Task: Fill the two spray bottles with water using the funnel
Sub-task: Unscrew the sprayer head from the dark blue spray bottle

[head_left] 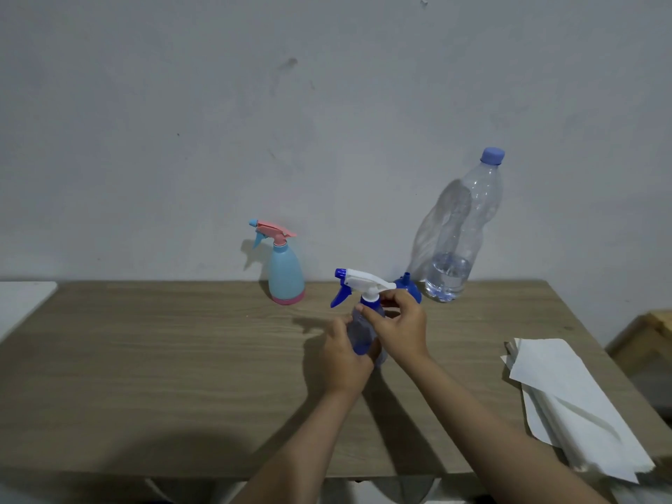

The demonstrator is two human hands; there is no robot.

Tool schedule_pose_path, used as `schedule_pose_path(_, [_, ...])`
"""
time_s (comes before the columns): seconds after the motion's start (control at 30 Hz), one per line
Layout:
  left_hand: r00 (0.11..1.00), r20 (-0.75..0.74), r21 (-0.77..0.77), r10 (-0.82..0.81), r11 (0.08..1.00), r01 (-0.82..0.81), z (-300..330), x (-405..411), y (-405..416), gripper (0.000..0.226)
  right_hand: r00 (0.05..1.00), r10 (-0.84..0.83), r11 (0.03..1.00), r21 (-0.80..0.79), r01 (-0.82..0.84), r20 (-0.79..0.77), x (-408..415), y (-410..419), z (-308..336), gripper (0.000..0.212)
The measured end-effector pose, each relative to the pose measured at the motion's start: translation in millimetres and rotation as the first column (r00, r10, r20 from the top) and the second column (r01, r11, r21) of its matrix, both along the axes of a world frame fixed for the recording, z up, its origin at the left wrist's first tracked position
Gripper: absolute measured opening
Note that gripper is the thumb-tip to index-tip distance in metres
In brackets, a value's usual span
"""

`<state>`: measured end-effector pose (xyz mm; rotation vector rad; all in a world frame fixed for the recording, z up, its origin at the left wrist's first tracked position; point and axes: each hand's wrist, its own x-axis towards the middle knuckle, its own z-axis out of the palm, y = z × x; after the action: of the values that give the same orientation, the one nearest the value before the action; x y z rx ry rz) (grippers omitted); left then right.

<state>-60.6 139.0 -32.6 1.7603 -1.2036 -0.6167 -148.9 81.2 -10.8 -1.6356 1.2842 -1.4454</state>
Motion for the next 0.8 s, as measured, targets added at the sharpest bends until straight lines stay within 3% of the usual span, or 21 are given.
schedule_pose_path(0.3, [0.997, 0.075, 0.035, -0.026, 0.999, 0.024, 7.8, 1.8, 3.7, 0.052, 1.0, -0.009, 0.997, -0.075, 0.01, 0.003, 4.2, -0.5, -8.0, 0.023])
schedule_pose_path(0.57, [0.997, 0.074, 0.039, -0.03, 0.999, 0.027, 10.1, 2.4, 7.3, 0.049, 0.994, 0.024, 0.995, -0.09, -0.033, -0.102, 5.2, -0.8, -12.7, 0.02])
schedule_pose_path(0.7, [1.0, 0.011, 0.037, -0.029, 0.999, 0.029, 11.8, 4.0, 8.5, 0.048, 0.989, 0.069, 0.997, -0.028, -0.074, -0.13, 3.1, 1.1, -14.7, 0.022])
schedule_pose_path(0.8, [1.0, 0.011, 0.018, -0.024, 1.0, 0.023, 10.2, 3.5, 9.4, 0.048, 0.998, 0.056, 0.995, 0.08, -0.055, -0.008, 4.6, 6.4, -8.7, 0.04])
